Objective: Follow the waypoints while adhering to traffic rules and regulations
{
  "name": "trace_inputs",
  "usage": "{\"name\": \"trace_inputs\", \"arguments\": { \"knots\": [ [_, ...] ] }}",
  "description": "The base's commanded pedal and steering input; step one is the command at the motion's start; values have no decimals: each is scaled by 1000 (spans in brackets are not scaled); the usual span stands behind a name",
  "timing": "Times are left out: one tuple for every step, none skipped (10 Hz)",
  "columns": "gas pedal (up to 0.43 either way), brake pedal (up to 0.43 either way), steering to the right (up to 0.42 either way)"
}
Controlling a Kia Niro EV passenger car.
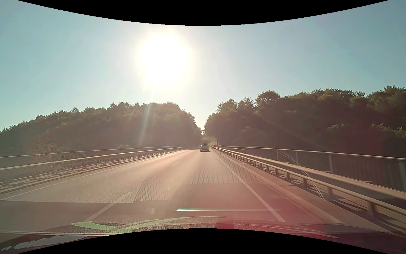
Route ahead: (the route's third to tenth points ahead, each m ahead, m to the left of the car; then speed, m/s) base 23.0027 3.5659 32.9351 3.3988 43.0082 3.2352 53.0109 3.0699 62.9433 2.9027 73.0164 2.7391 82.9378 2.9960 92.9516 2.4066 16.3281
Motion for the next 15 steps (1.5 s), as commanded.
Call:
{"name": "trace_inputs", "arguments": {
  "knots": [
    [299, 0, -3],
    [299, 0, -2],
    [299, 0, -2],
    [311, 0, -2],
    [311, 0, -2],
    [311, 0, -2],
    [311, 0, -2],
    [311, 0, -2],
    [311, 0, -2],
    [311, 0, -2],
    [311, 0, -2],
    [319, 0, -2],
    [331, 0, -3],
    [331, 0, -2],
    [331, 0, -2]
  ]
}}
